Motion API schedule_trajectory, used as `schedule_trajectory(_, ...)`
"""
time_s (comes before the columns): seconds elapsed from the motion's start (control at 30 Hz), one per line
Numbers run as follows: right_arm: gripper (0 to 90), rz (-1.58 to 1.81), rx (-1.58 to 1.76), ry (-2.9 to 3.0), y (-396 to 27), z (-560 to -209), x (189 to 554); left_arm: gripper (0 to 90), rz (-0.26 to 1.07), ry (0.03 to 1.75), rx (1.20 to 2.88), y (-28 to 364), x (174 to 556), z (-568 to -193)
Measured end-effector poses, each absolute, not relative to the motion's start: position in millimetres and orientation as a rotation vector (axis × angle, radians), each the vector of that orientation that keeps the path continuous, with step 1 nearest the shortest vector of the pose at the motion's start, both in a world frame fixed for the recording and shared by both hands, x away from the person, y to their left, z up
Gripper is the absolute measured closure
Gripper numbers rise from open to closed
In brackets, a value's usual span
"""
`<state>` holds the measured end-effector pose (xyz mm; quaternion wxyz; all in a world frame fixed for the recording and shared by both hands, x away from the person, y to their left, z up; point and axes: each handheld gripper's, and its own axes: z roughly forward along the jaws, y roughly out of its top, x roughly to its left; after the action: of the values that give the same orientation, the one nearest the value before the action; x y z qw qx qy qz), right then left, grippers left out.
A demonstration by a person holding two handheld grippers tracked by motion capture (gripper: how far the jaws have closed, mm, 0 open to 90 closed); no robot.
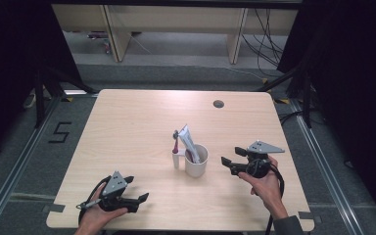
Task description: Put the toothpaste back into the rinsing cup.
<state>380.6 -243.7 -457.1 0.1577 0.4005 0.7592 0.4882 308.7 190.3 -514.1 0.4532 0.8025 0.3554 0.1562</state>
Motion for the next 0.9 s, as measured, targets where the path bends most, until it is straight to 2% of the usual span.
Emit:
schedule_trajectory(0.5,22.5,1.359,1.211,2.181,-248.9,-465.5,362.6,17.0,0.39,0.875,1.981,191.7,308.6,-513.9)
schedule_trajectory(0.9,22.5,1.351,1.213,2.172,-250.8,-470.7,349.7,17.0,0.389,0.875,1.982,191.8,308.6,-514.0)
